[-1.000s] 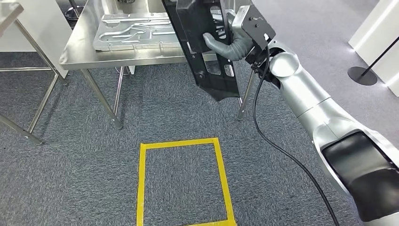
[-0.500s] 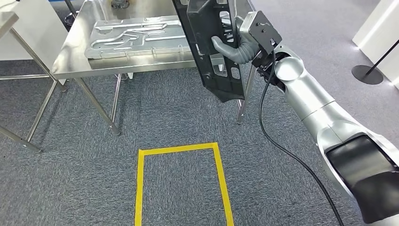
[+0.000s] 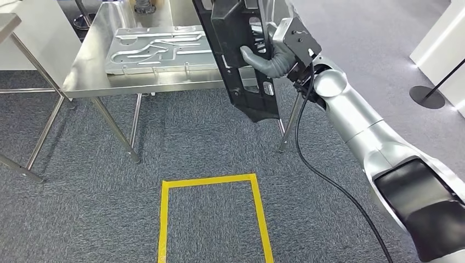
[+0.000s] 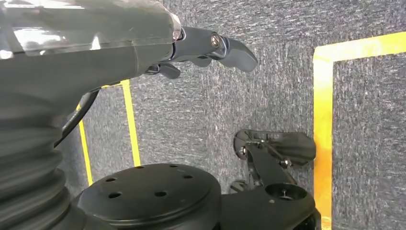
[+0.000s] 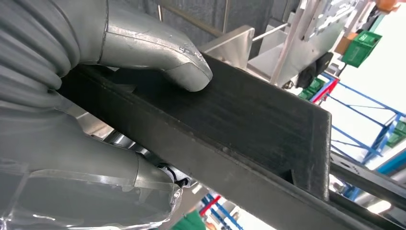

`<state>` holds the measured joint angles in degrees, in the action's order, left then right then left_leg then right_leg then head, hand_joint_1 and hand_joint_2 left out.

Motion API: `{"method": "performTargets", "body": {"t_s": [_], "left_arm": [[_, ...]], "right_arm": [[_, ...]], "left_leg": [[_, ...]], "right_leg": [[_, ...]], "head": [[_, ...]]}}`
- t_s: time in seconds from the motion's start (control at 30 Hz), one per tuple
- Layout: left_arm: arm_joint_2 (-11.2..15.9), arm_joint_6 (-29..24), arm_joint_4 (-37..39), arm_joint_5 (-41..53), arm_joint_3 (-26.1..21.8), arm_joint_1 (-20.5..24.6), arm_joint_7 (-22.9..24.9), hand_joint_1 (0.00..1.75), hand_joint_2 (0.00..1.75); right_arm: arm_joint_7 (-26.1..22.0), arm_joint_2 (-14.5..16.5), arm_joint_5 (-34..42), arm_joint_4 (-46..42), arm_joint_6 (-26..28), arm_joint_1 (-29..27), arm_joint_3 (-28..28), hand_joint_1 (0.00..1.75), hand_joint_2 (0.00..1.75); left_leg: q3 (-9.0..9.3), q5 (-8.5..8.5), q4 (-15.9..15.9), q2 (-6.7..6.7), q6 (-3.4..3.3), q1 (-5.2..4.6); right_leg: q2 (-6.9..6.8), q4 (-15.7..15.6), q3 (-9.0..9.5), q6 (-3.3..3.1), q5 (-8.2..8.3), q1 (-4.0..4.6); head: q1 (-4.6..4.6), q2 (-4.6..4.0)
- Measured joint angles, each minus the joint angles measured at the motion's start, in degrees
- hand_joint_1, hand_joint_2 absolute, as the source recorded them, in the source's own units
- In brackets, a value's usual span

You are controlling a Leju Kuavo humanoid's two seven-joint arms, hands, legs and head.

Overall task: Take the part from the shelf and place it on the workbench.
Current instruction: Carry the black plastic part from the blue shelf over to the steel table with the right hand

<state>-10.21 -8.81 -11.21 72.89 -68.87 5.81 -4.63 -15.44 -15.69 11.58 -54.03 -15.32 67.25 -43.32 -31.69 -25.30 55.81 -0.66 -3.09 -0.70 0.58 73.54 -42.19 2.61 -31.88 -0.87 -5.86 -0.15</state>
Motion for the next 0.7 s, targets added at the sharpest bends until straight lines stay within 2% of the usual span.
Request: {"method": "performTargets", "body": {"t_s": [0.03, 0.1, 0.13, 0.17, 0.27, 0.33, 0.37, 0.47, 0.5, 0.53, 0.57, 0.63, 0.67, 0.7], "left_arm": [[0.0, 0.0, 0.0, 0.0, 0.0, -0.1, 0.0, 0.0, 1.75], [0.0, 0.0, 0.0, 0.0, 0.0, -0.2, 0.0, 0.0, 1.75], [0.0, 0.0, 0.0, 0.0, 0.0, -0.2, 0.0, 0.0, 1.75], [0.0, 0.0, 0.0, 0.0, 0.0, -0.2, 0.0, 0.0, 1.75], [0.0, 0.1, 0.0, 0.0, 0.0, -0.2, 0.0, 0.0, 1.75], [0.0, 0.1, 0.0, 0.1, 0.0, -0.1, -0.1, 0.0, 1.75], [0.0, 0.1, 0.0, 0.2, 0.0, -0.1, -0.1, 0.0, 1.75], [0.0, 0.2, 0.0, 0.3, 0.0, -0.1, -0.2, 0.0, 1.75], [0.0, 0.3, 0.0, 0.3, 0.1, 0.0, -0.3, 0.0, 1.75], [0.0, 0.3, 0.0, 0.3, 0.1, 0.1, -0.3, 0.0, 1.75], [0.0, 0.4, 0.0, 0.3, 0.1, 0.2, -0.4, 0.0, 1.75], [0.0, 0.4, 0.0, 0.3, 0.1, 0.1, -0.4, 0.0, 1.75], [0.0, 0.4, 0.0, 0.3, 0.1, 0.0, -0.3, 0.0, 1.75], [0.0, 0.4, 0.0, 0.3, 0.1, 0.0, -0.3, 0.0, 1.75]], "right_arm": [[0.0, 0.2, 0.0, 0.1, 0.0, -0.2, 0.0, 1.75, 1.75], [0.0, 0.3, 0.0, 0.2, 0.0, -0.2, 0.1, 1.75, 1.75], [0.0, 0.4, 0.0, 0.3, 0.0, -0.2, 0.2, 1.75, 1.75], [0.0, 0.6, -0.1, 0.3, 0.0, -0.2, 0.2, 1.75, 1.75], [0.0, 0.9, -0.2, 0.4, 0.0, -0.2, 0.4, 1.75, 1.75], [0.0, 0.6, -0.2, 0.3, 0.0, 0.1, 0.7, 1.75, 1.75], [0.0, 0.2, -0.2, 0.2, -0.1, 0.3, 0.9, 1.75, 1.75], [0.1, -0.7, -0.1, 0.1, -0.6, 0.7, 1.0, 1.75, 1.75], [0.2, -0.9, -0.1, 0.0, -0.7, 0.6, 1.0, 1.75, 1.75], [0.3, -1.1, -0.1, 0.0, -0.7, 0.6, 1.0, 1.75, 1.75], [0.4, -1.2, 0.0, -0.1, -0.8, 0.6, 1.0, 1.75, 1.75], [0.4, -1.5, 0.0, -0.4, -0.8, 0.6, 1.0, 1.75, 1.75], [0.4, -1.6, 0.1, -0.5, -0.8, 0.6, 1.0, 1.75, 1.75], [0.4, -1.7, 0.1, -0.6, -0.7, 0.6, 1.0, 1.75, 1.75]], "left_leg": [[0.54, -0.44, 0.0, 0.04, 0.08, 0.01], [1.68, -1.54, 0.2, 0.14, 0.39, 0.03], [2.16, -2.09, 0.4, 0.18, 0.64, 0.0], [2.44, -2.63, 0.5, 0.18, 0.99, -0.03], [3.08, -3.57, 1.1, 0.11, 2.05, -0.05], [2.36, -4.05, 3.6, 0.13, 2.55, 0.16], [0.86, -4.6, 6.4, 0.13, 2.8, 0.32], [-6.21, -8.03, 17.0, 0.15, 3.34, 0.75], [-7.81, -8.81, 18.4, 0.15, 3.4, 0.81], [-8.53, -8.54, 17.8, 0.14, 3.36, 0.83], [-8.37, -6.95, 15.5, 0.13, 3.23, 0.83], [-6.69, -0.88, 7.8, 0.02, 2.74, 0.69], [-5.99, 1.38, 4.7, -0.02, 2.48, 0.55], [-5.55, 2.9, 2.8, -0.05, 2.19, 0.4]], "right_leg": [[-0.02, -1.4, -0.19, 0.15, 1.7, -0.12], [-0.06, -9.2, 2.05, 0.15, 7.32, -0.37], [-0.11, -12.7, 3.23, -0.15, 8.89, -0.35], [-0.16, -15.0, 4.02, -0.59, 9.77, -0.18], [0.01, -16.0, 4.79, -2.06, 9.52, 0.16], [0.16, -16.1, 5.81, -2.76, 9.16, -0.02], [0.17, -16.1, 6.38, -2.97, 8.83, -0.08], [0.27, -16.1, 7.9, -3.14, 7.43, -0.05], [0.32, -16.1, 8.54, -3.1, 6.89, -0.05], [0.36, -16.1, 9.28, -3.03, 6.33, -0.07], [0.37, -16.1, 10.09, -2.94, 5.74, -0.1], [0.4, -16.2, 11.52, -2.61, 4.59, -0.11], [0.48, -16.3, 11.97, -2.33, 4.14, -0.09], [0.55, -16.5, 12.25, -1.97, 3.79, -0.06]], "head": [[0.0, 0.0], [0.01, 0.0], [0.01, 0.0], [0.01, 0.0], [-0.01, 0.0], [-0.01, 0.0], [-0.01, 0.0], [0.0, 0.0], [0.0, 0.0], [0.0, 0.0], [0.0, 0.0], [0.0, 0.0], [0.01, 0.0], [0.01, 0.0]]}}
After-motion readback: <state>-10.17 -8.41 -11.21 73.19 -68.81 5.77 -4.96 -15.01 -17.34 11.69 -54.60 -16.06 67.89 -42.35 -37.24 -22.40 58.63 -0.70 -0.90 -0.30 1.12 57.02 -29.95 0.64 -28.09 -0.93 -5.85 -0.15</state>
